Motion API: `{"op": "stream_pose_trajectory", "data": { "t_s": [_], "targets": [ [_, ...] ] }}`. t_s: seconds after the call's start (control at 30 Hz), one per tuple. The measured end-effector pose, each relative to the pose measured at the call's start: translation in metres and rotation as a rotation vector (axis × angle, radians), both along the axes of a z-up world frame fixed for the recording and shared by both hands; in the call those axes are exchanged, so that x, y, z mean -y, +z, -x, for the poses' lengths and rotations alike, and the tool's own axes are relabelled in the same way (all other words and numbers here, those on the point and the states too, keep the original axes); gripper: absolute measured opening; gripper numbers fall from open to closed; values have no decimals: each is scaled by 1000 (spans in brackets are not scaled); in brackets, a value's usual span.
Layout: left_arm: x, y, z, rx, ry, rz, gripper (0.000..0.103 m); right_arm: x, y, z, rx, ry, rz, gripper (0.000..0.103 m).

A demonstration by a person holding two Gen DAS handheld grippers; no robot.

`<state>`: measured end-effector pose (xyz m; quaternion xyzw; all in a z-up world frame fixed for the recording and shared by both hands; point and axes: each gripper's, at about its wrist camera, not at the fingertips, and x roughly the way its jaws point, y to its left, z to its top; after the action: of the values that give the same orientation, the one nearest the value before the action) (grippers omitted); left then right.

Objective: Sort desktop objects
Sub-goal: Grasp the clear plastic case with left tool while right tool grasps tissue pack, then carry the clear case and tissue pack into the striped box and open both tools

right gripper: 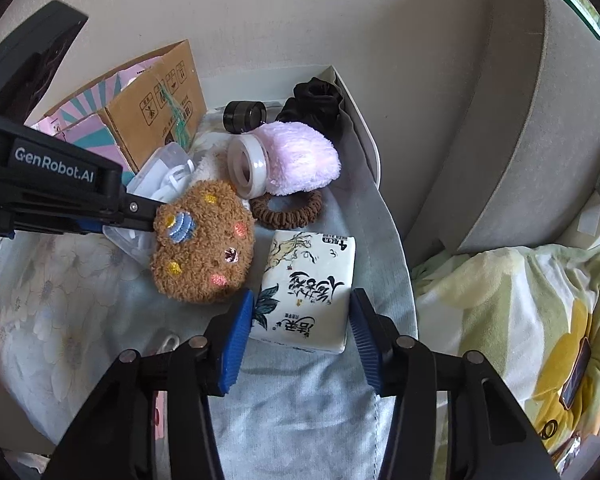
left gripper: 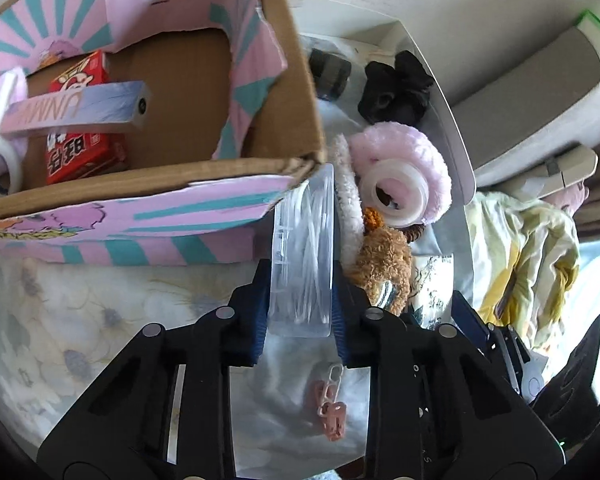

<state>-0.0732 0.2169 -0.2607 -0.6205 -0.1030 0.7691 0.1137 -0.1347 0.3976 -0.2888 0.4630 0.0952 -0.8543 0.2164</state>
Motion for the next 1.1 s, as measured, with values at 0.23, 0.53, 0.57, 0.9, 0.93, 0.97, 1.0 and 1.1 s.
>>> {"op": "stream_pose_trajectory", "data": {
  "t_s": [0.23, 0.53, 0.57, 0.9, 0.93, 0.97, 1.0, 1.1],
  "targets": [
    [4, 1, -5, 12, -2, -27, 23, 0, 1, 1, 9, 0, 11, 45],
    [9, 26, -13, -25, -38, -45, 23, 0, 12, -12, -4, -20, 21, 44],
    [10, 30, -16, -32, -44, -45, 23, -1, 14, -14, -7, -23, 24, 44],
    [31, 63, -45, -91, -63, -36, 23, -6, 39, -43, -20, -68, 73, 44],
    [37, 69, -49, -98, -61, -40, 23, -7, 44, -47, -18, -78, 94, 44],
    [42, 74, -53, -106, -61, -44, 23, -7, 51, -51, -19, -87, 112, 45],
    [48, 80, -57, -117, -61, -46, 23, -7, 57, -55, -24, -93, 123, 45],
    [66, 103, -70, -182, -62, -21, 23, -5, 76, -66, -40, -101, 159, 45]
  ]
}}
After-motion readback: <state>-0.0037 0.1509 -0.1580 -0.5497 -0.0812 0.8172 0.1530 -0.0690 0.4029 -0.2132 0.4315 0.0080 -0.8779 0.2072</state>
